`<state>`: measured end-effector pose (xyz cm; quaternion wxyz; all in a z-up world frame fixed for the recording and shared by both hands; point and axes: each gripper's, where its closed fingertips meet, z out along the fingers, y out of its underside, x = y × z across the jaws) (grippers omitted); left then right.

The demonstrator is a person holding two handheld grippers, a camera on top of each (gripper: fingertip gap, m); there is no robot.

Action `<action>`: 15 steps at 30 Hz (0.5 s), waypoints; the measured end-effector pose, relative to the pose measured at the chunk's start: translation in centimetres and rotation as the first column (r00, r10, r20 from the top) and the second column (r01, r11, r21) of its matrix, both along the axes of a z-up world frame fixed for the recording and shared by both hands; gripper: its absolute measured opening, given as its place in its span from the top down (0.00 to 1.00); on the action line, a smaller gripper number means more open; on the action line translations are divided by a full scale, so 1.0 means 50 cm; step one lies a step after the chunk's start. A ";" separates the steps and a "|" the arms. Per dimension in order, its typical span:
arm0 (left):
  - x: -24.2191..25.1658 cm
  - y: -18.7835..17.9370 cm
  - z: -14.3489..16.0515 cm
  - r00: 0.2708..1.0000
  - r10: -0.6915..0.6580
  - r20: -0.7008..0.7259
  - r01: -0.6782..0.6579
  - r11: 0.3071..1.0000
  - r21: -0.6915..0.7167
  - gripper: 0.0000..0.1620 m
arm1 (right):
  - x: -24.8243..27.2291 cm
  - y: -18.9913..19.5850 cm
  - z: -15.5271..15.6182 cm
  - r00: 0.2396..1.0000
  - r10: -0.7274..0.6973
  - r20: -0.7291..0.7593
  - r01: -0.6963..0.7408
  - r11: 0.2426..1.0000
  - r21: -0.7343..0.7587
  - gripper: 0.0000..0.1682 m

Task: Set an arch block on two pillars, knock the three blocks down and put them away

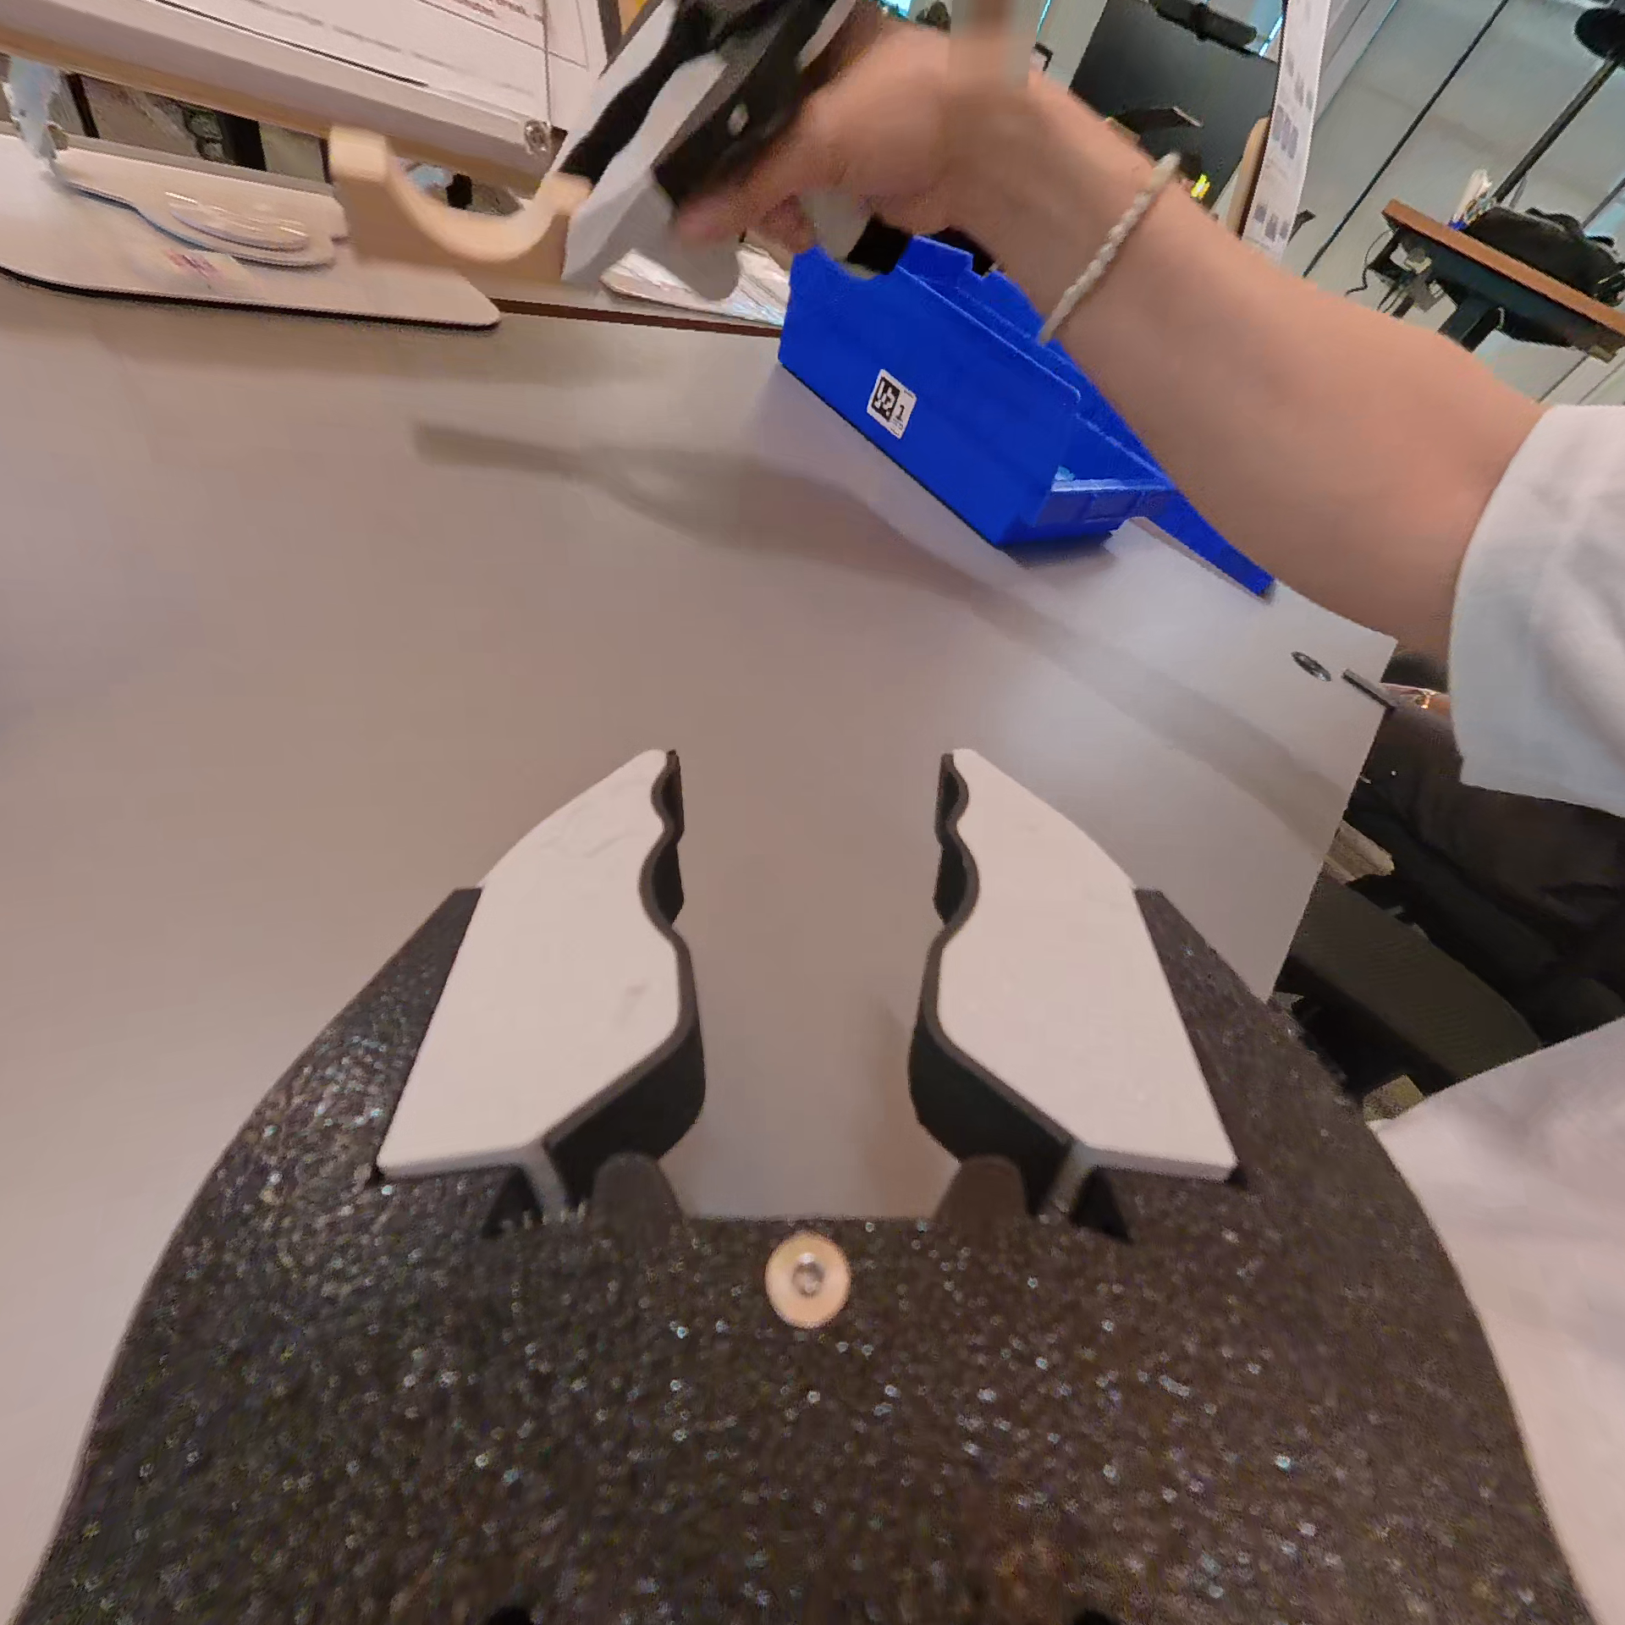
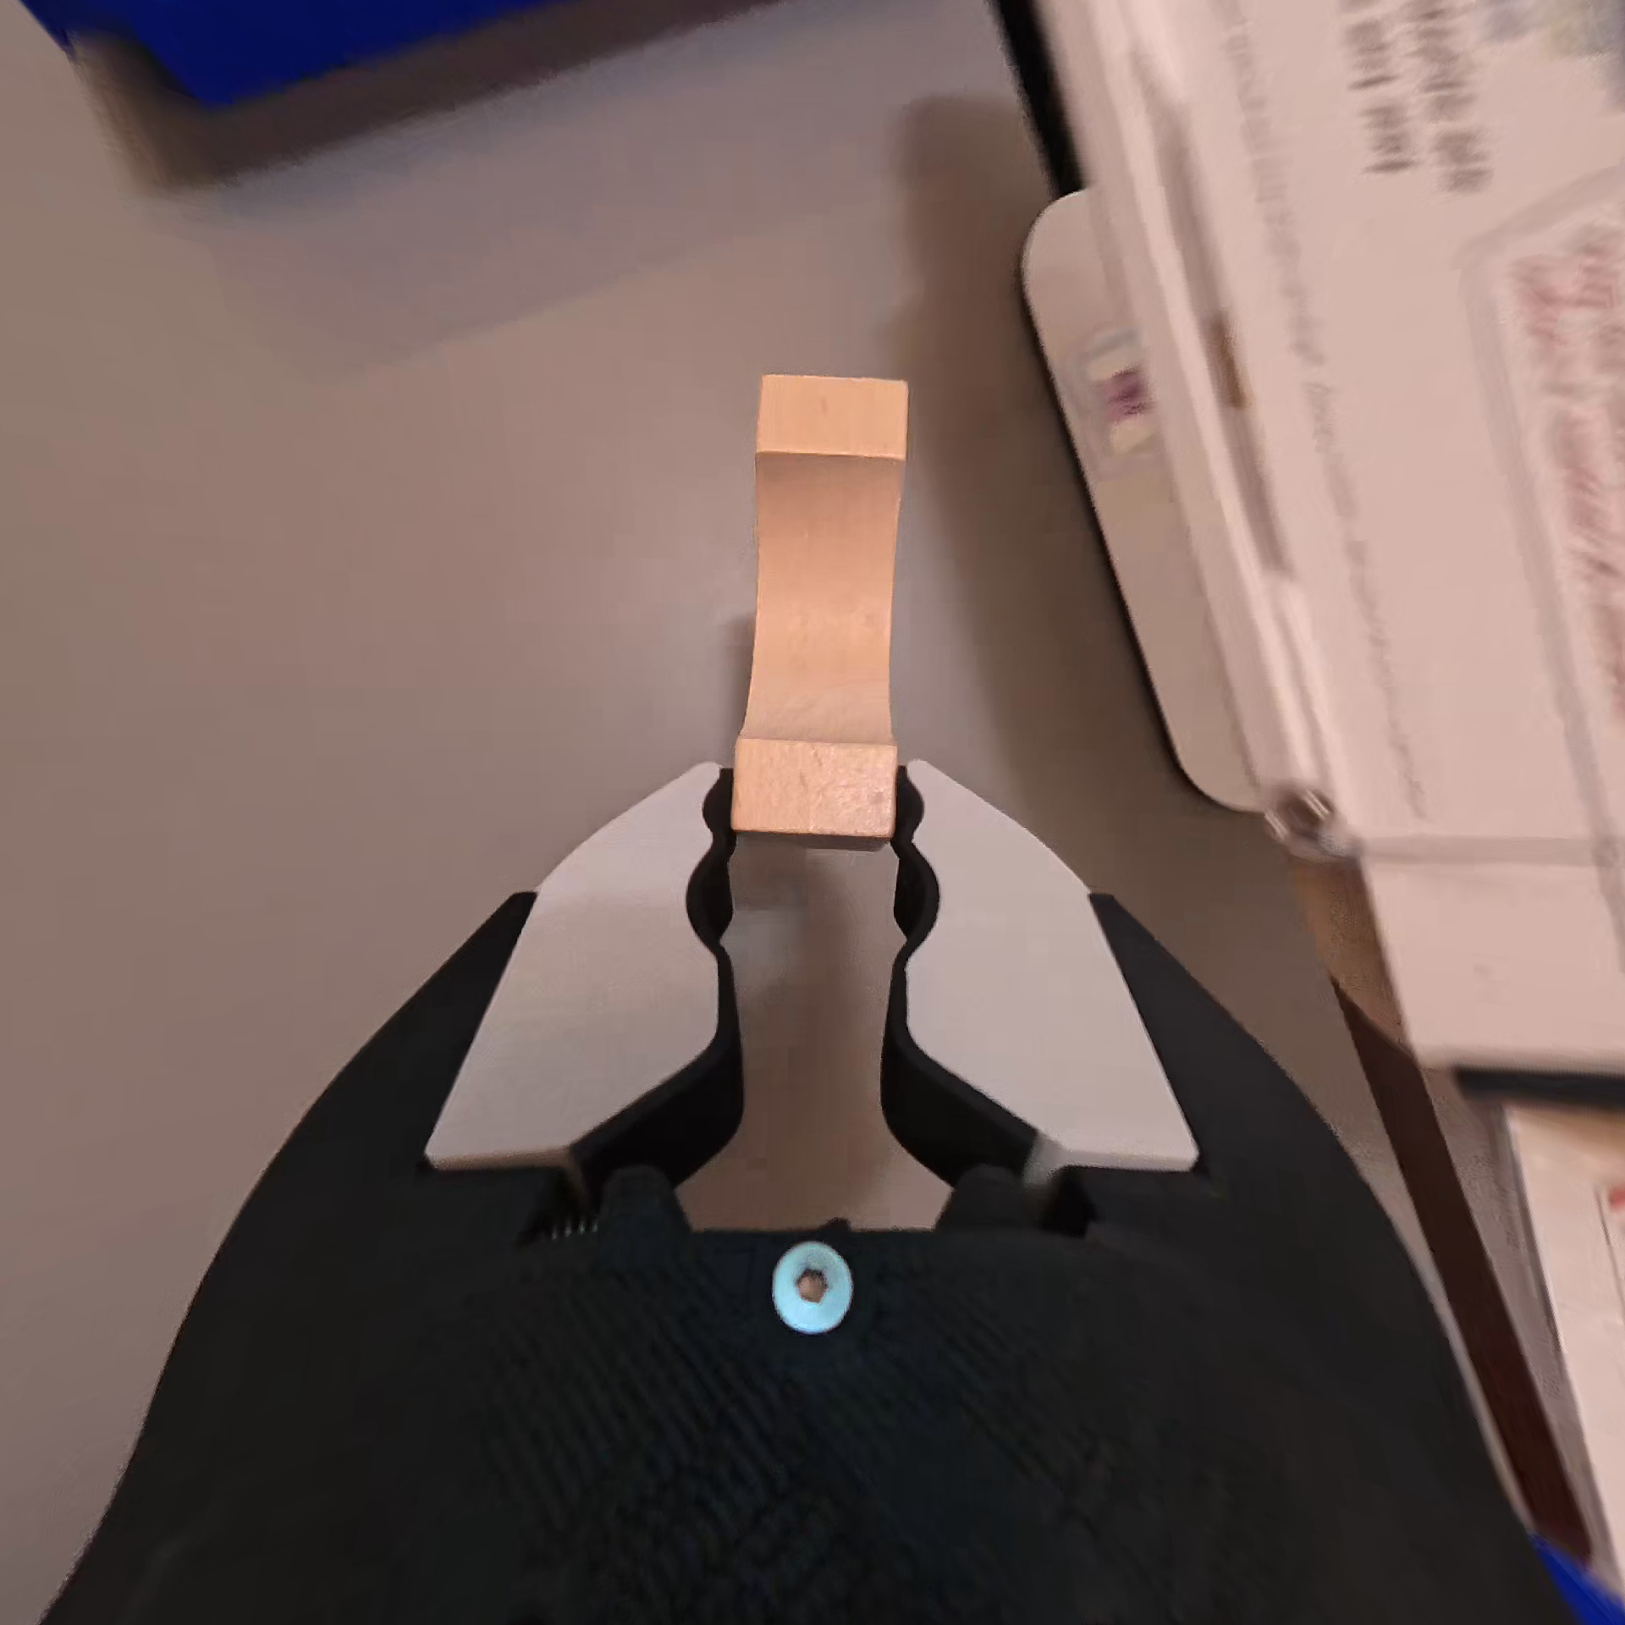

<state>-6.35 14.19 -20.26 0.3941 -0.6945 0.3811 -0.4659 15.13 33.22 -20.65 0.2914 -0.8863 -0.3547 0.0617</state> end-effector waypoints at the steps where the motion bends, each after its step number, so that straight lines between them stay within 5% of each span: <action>1: 0.004 -0.004 0.000 1.000 -0.005 -0.001 0.005 1.000 -0.001 0.66 | 0.020 -0.013 0.029 0.999 -0.036 -0.036 0.036 0.999 0.017 0.79; 9: 0.035 -0.046 0.010 0.999 -0.054 -0.007 0.054 0.998 0.024 0.66 | 0.322 -0.166 0.189 0.931 -0.361 -0.046 0.364 0.921 0.138 0.79; 15: 0.061 -0.067 0.019 0.996 -0.089 0.020 0.089 0.996 0.013 0.66 | 0.574 -0.301 0.122 0.736 -0.673 0.075 0.667 0.740 0.088 0.79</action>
